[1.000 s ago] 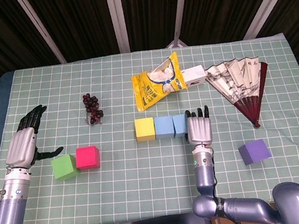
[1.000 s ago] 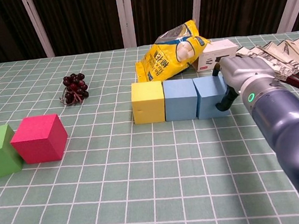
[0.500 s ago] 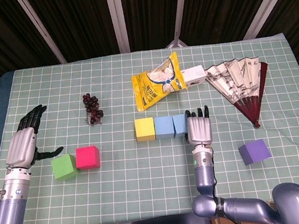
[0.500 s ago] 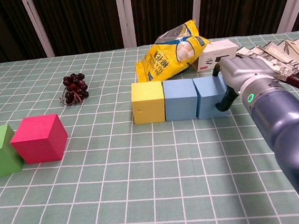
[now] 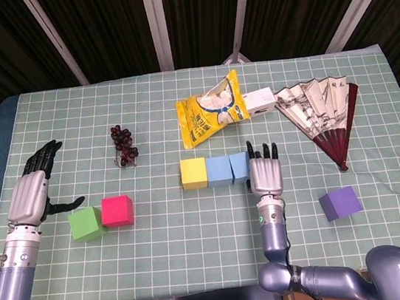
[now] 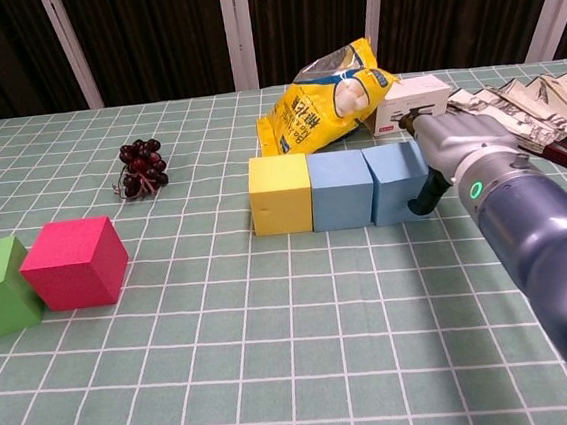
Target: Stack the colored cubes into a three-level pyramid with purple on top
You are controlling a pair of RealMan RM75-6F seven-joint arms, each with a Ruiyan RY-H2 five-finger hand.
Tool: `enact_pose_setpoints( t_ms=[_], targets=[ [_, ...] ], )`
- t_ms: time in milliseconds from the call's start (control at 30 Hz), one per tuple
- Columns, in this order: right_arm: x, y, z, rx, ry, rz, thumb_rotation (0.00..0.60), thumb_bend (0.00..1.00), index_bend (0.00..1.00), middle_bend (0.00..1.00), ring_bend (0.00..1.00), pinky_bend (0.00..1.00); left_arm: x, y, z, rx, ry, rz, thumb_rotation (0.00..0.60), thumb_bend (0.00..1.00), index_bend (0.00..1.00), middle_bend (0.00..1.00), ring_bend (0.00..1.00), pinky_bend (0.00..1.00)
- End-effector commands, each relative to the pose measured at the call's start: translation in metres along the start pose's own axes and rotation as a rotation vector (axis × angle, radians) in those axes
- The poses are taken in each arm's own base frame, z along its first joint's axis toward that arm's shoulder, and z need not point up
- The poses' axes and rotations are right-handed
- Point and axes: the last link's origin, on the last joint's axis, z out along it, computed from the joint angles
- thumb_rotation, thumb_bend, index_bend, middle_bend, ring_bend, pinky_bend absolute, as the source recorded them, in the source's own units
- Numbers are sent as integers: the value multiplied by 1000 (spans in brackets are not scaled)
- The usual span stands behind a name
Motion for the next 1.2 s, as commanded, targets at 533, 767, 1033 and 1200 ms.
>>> enact_pose_setpoints(
  t_ms=[533, 767, 1033, 1200],
  targets=[
    [6, 9, -13, 23, -24, 18, 600, 338, 0, 166, 2, 0, 0, 0, -1, -3, -2, 3, 600, 125, 0, 0, 0, 0],
    [10, 22, -23, 24, -30, 38, 600, 338, 0, 209, 9, 0, 0, 3, -3, -14, 1, 5, 600, 125, 0, 0, 0, 0],
    [11, 27, -29, 28, -41, 58, 600, 339, 0, 270, 57, 0, 0, 7, -5, -27, 5, 7, 600, 126, 0, 0, 0, 0],
    [10, 25, -32, 36, -55, 70, 600, 339, 0, 280, 60, 0, 1, 8, -6, -32, 6, 6, 600, 125, 0, 0, 0, 0]
  ],
)
